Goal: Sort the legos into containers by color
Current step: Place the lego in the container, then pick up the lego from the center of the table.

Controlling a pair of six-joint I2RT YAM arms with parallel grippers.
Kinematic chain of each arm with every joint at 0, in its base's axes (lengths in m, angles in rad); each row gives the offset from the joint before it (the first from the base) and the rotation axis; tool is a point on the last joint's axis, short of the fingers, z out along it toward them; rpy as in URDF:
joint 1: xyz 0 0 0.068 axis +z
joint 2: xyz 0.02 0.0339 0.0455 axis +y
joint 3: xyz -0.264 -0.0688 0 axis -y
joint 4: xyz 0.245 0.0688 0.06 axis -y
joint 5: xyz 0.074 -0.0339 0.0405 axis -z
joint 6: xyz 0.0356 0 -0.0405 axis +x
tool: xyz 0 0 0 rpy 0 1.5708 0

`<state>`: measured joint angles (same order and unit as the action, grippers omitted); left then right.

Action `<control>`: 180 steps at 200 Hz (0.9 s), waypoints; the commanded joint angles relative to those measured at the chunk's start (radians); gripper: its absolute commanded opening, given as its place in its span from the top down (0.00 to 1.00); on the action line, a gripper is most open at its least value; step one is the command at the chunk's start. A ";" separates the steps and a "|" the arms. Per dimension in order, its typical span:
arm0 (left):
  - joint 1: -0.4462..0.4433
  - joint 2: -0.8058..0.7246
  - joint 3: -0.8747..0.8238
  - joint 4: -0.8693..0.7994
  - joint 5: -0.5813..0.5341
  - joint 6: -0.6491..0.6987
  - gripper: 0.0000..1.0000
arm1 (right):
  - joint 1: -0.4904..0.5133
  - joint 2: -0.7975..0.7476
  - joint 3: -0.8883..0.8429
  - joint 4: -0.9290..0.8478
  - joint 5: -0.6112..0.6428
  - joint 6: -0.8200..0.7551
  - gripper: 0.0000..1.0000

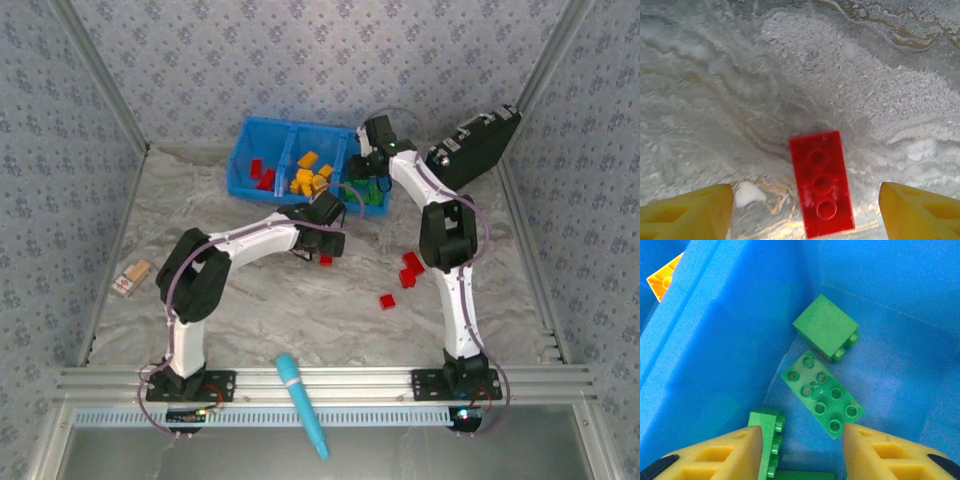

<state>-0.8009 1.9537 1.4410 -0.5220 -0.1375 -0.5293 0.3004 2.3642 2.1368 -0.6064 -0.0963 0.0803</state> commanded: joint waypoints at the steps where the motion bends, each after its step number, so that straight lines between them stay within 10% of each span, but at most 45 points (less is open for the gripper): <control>1: -0.004 0.045 0.057 -0.024 0.026 -0.015 0.24 | -0.009 -0.066 -0.024 -0.012 -0.035 -0.036 0.50; 82: -0.018 0.162 0.114 -0.067 0.039 -0.037 0.32 | -0.052 -0.466 -0.272 0.000 0.011 -0.108 0.40; 180: -0.032 0.151 0.079 -0.098 0.032 0.004 0.67 | -0.260 -1.146 -0.863 -0.098 0.109 0.053 0.30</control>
<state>-0.8204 2.1040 1.5242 -0.5739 -0.1318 -0.5373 0.0982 1.3231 1.3922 -0.6109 0.0002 0.0517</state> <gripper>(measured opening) 0.363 0.691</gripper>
